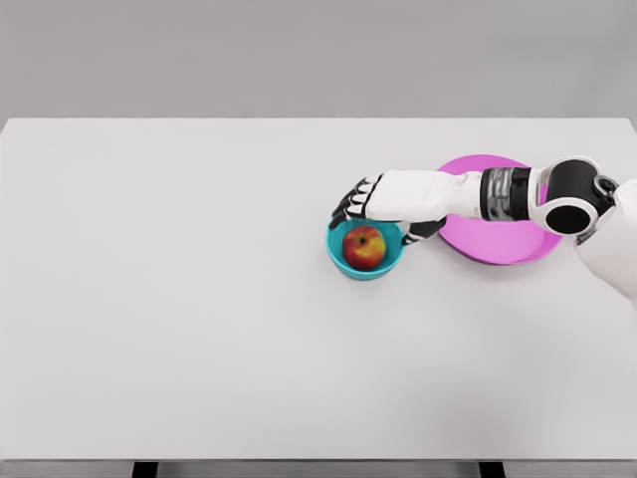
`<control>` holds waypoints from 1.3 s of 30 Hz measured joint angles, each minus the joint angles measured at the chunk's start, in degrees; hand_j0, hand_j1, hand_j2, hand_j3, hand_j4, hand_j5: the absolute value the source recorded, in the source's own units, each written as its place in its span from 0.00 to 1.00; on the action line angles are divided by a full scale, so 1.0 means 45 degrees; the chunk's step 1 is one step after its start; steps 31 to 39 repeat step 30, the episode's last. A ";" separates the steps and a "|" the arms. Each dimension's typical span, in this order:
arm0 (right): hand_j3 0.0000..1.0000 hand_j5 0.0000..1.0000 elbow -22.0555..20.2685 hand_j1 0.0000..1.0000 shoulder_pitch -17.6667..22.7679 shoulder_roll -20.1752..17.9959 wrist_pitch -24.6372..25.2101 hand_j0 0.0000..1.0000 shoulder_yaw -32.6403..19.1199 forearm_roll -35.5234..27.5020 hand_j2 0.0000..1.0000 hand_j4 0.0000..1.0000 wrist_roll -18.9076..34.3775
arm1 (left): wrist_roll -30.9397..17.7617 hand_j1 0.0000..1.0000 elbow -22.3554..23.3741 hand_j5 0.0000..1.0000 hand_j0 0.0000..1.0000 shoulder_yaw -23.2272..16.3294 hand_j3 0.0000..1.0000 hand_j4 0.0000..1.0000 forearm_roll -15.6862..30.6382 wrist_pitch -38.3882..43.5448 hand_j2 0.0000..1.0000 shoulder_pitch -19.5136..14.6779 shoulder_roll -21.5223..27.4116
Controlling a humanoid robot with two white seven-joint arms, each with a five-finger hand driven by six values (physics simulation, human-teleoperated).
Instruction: Put the apple from the pink plate into the blue bowl with your right arm
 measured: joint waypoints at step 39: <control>1.00 1.00 -0.0571 1.00 0.3164 -0.2253 -0.0003 1.00 -0.5997 -0.0023 1.00 1.00 0.0001 | 0.0012 1.00 0.0000 1.00 1.00 -0.0011 1.00 1.00 -0.0010 0.0002 1.00 0.0000 0.0000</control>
